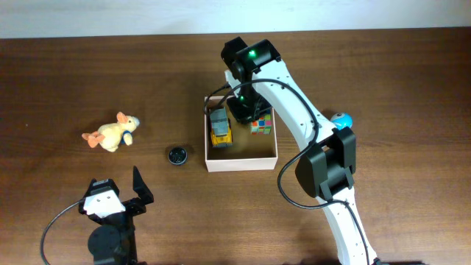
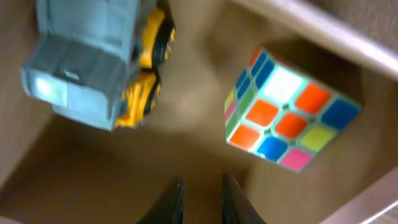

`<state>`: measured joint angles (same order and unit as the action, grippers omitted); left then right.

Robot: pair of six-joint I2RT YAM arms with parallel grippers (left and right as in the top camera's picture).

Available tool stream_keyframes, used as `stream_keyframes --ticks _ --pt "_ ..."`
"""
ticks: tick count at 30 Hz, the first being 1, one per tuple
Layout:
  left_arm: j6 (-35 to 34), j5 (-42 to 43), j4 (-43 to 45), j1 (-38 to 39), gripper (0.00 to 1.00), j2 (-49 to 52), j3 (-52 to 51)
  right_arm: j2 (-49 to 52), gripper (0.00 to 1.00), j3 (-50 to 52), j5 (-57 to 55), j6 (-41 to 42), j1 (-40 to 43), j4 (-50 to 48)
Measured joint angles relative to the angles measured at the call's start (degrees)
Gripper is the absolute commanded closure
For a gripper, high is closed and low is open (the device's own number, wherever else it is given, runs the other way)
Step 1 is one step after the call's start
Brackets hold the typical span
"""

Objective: Pack container

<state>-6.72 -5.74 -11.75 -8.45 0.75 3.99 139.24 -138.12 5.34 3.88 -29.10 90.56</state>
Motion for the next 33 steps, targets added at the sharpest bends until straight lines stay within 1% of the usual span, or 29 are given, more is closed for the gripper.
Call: stream_keyframes --ticks 7,12,17,19,21,27,30,33 --pt "0.0 0.0 0.02 0.0 0.01 -0.02 0.0 0.0 0.84 0.04 -2.43 0.2 0.11 -0.33" --pt "0.0 0.0 0.0 0.0 0.01 -0.02 0.0 0.02 0.87 2.23 -3.32 0.61 0.98 -1.9" --pt "0.0 0.0 0.0 0.0 0.01 -0.02 0.0 0.02 0.87 2.47 -3.85 2.69 2.86 -4.07" --pt "0.0 0.0 0.02 0.0 0.01 -0.02 0.0 0.04 0.86 1.81 -3.87 3.8 3.85 -3.98" --pt "0.0 0.0 0.02 0.0 0.01 -0.02 0.0 0.02 0.82 0.31 -4.0 4.35 4.68 -3.87" --pt "0.0 0.0 0.0 0.0 0.01 -0.02 0.0 -0.02 0.8 -6.14 -4.48 6.99 7.69 -1.7" --pt "0.0 0.0 0.0 0.0 0.01 -0.02 0.0 -0.28 0.75 -8.57 -4.52 8.26 10.64 1.03" --pt "0.0 0.0 0.0 0.0 0.01 -0.02 0.0 -0.76 0.73 -9.09 -4.79 9.09 15.26 3.96"
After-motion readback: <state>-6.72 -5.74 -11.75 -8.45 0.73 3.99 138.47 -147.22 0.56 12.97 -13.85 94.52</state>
